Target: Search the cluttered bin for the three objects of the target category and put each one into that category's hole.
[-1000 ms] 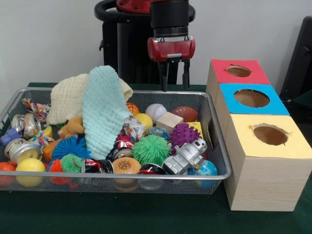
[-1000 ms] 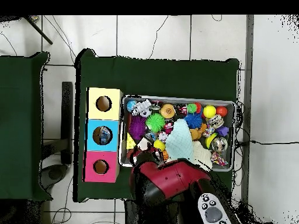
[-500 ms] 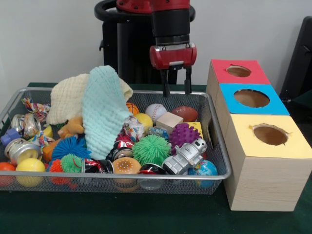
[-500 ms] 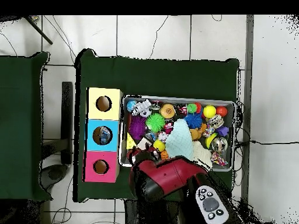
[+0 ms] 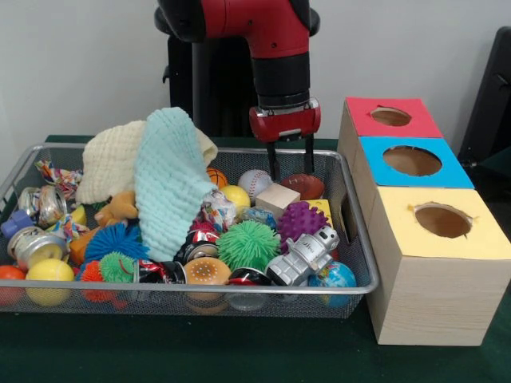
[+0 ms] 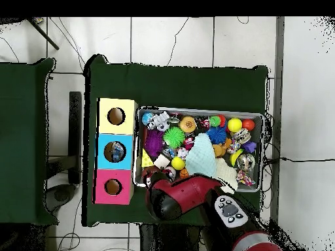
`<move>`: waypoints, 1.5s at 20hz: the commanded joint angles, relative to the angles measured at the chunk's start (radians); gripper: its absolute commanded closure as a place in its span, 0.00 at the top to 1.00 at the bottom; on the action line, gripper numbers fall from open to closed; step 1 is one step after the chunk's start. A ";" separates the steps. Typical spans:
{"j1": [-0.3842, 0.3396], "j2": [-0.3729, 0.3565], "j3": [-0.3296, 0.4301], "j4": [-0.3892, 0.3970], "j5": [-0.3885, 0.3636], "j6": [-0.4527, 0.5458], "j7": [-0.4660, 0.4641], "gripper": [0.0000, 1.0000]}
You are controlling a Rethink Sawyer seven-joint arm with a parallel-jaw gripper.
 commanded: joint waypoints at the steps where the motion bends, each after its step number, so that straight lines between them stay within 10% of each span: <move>1: -0.026 0.093 -0.007 -0.148 0.015 0.045 0.062 1.00; 30: -0.045 -0.067 0.096 -0.135 0.130 0.273 -0.009 1.00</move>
